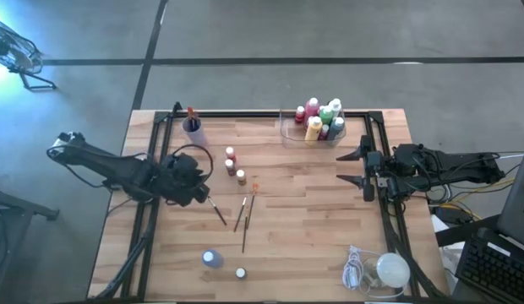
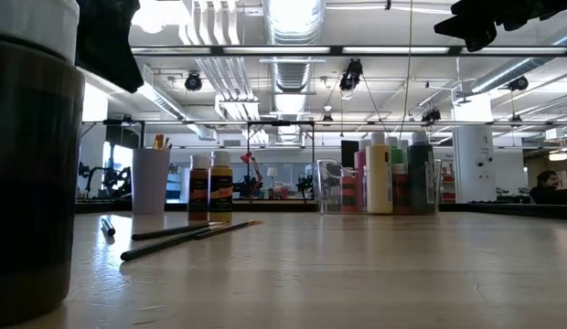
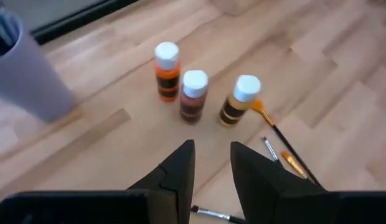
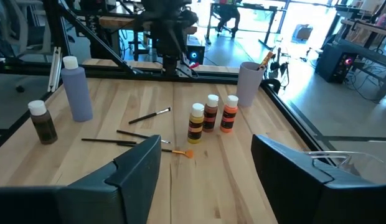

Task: Pick & Place Paint Supplies
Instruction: Put the silver paint brush into the violet cup

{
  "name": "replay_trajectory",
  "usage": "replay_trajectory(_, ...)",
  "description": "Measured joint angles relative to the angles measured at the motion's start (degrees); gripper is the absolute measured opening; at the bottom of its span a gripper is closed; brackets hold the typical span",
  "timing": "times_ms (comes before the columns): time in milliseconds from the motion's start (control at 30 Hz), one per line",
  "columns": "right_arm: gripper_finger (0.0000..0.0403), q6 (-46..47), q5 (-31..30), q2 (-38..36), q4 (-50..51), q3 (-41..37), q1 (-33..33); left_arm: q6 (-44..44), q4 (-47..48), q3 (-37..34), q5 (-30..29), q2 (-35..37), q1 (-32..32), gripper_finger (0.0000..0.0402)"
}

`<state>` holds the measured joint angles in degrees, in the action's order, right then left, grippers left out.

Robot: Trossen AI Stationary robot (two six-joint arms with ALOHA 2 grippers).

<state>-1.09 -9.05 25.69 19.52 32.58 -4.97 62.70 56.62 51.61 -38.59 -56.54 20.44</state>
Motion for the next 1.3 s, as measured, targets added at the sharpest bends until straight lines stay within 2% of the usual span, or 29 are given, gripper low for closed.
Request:
replay_trajectory(167,0.0231,-0.02,0.01,-0.02,0.01,0.00,0.00,8.37,-0.55,-2.85,1.64,-0.60,-0.08,0.0108)
replay_trajectory(233,0.0227,0.00,-0.01,-0.04,-0.01,0.00,0.00,11.33,-0.70,-3.91,4.08,-0.90,-0.08,0.0109)
replay_trajectory(300,0.0224,-0.01,0.00,-0.04,0.01,0.00,0.01,10.24,-2.15,-4.92,7.82,-1.46,-0.10,0.0110)
replay_trajectory(367,0.0221,-0.01,0.00,-0.04,0.00,0.00,0.00,-0.06,-3.18,-5.40,11.70,-2.21,-0.10,0.0109)
replay_trajectory(500,0.0220,0.00,0.01,-0.02,0.01,0.00,0.02,-31.22,-3.23,-5.48,16.55,-4.04,-0.20,0.0107)
replay_trajectory(600,0.0227,-0.01,0.01,-0.02,0.00,0.00,0.00,-48.34,-3.90,-5.44,15.69,-5.44,-0.63,0.0107)
replay_trajectory(700,0.0236,0.00,0.01,-0.02,0.01,0.00,0.01,-61.64,-4.44,-5.70,14.09,-7.09,-1.15,0.0107)
replay_trajectory(800,0.0247,-0.02,0.01,-0.02,0.01,0.00,0.00,-69.00,-4.13,-6.30,13.32,-9.18,-1.90,0.0105)
replay_trajectory(1033,0.0272,0.00,0.01,-0.02,-0.01,0.00,0.00,-69.63,-4.32,-6.88,13.12,-14.17,-2.75,0.0099)
replay_trajectory(1233,0.0293,0.00,0.00,-0.02,0.01,0.00,0.01,-63.79,-4.37,-6.88,13.90,-17.97,-2.75,0.0100)
replay_trajectory(1300,0.0300,-0.01,0.01,0.00,0.01,0.00,0.02,-58.33,-4.38,-6.88,13.28,-19.06,-2.75,0.0099)
